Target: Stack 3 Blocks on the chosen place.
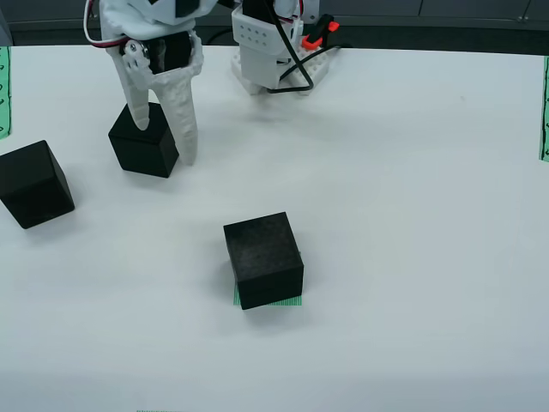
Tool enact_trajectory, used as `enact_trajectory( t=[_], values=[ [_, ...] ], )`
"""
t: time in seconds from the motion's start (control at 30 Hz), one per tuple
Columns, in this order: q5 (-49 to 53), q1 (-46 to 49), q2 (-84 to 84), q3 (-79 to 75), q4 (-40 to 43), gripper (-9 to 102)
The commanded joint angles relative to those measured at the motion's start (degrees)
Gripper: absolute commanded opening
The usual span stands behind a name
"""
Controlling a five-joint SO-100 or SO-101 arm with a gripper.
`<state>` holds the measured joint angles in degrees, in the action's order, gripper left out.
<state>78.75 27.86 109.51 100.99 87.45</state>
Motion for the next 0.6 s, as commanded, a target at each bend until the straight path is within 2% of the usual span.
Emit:
enact_trajectory(
  t=[0.0, 0.13, 0.33, 0.4, 0.57],
  values=[
    [19.1, 6.0, 1.0, -1.8, 1.1, 33],
    [39.5, 13.8, 1.4, 0.7, 2.4, 33],
    [57.0, 21.4, 1.5, 4.1, 2.4, 33],
    [60.3, 23.5, 1.4, 4.7, 2.2, 33],
    [60.5, 24.3, -0.4, 6.4, -1.9, 33]
  ],
)
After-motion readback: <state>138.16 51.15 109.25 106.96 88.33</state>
